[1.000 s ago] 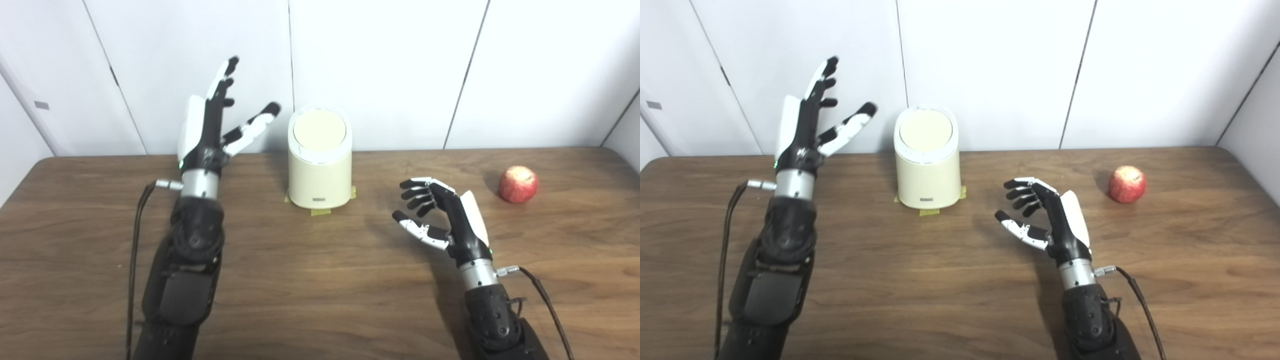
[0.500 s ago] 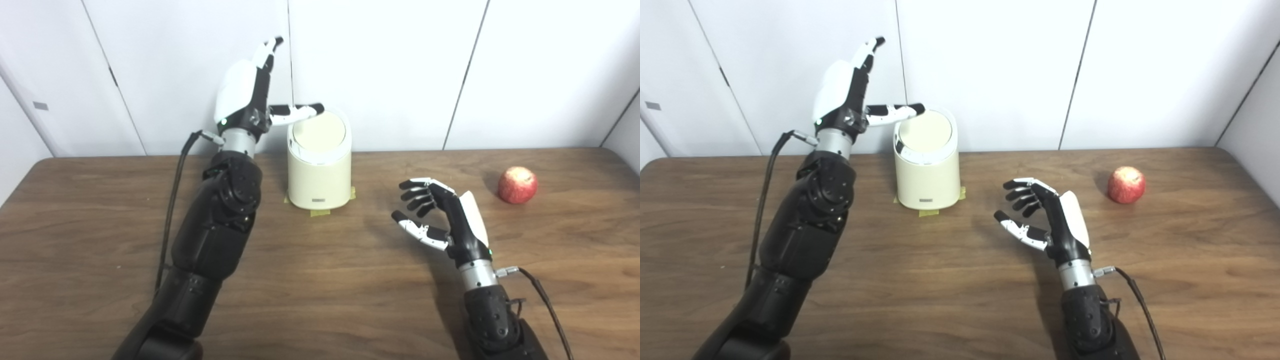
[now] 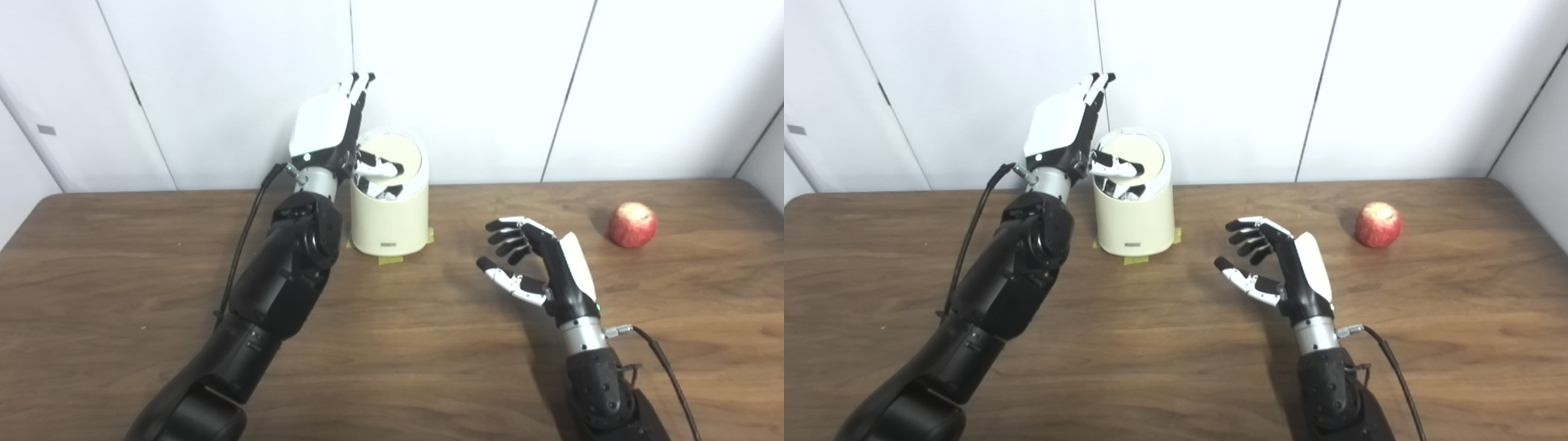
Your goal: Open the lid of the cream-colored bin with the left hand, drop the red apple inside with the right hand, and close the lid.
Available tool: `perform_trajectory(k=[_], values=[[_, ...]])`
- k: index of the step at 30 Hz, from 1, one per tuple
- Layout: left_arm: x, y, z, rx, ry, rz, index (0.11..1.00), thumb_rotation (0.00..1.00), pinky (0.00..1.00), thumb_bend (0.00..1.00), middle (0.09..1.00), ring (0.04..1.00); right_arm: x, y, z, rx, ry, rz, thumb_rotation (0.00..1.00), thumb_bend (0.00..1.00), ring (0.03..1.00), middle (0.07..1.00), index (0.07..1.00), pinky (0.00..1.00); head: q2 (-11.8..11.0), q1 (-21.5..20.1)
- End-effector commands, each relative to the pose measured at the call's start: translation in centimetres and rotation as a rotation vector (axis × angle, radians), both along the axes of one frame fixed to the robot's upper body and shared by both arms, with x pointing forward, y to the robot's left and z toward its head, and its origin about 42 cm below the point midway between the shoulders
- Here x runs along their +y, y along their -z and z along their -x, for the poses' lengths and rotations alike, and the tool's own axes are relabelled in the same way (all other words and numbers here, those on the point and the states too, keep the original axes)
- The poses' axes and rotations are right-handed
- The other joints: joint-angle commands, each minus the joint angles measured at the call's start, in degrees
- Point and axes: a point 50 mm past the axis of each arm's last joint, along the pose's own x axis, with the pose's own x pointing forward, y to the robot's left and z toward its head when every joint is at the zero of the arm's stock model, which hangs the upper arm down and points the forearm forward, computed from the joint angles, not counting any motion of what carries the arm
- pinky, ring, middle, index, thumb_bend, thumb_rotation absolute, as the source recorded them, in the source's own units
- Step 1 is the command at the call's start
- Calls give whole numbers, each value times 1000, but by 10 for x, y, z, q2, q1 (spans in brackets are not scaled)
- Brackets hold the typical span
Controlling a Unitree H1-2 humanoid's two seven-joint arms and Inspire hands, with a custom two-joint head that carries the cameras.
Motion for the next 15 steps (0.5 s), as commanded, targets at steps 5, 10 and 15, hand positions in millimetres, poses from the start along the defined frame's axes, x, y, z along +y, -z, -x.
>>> perform_trajectory(k=[5, 10, 15], values=[[-3, -29, -9, -132, -14, -60, 973, 221, 926, 955, 980, 971, 11, 0, 3, -16, -7, -35, 294, 326, 551, 608, 633, 434, 1, -2], [0, -25, -12, -157, -42, -103, 957, 198, 933, 959, 967, 963, 11, 0, 3, -19, -10, -37, 304, 326, 545, 602, 633, 428, 0, -1], [2, -25, -13, -156, -56, -109, 952, 188, 927, 892, 964, 962, 11, 1, 2, -19, -9, -31, 327, 321, 560, 617, 634, 450, 0, -2]])
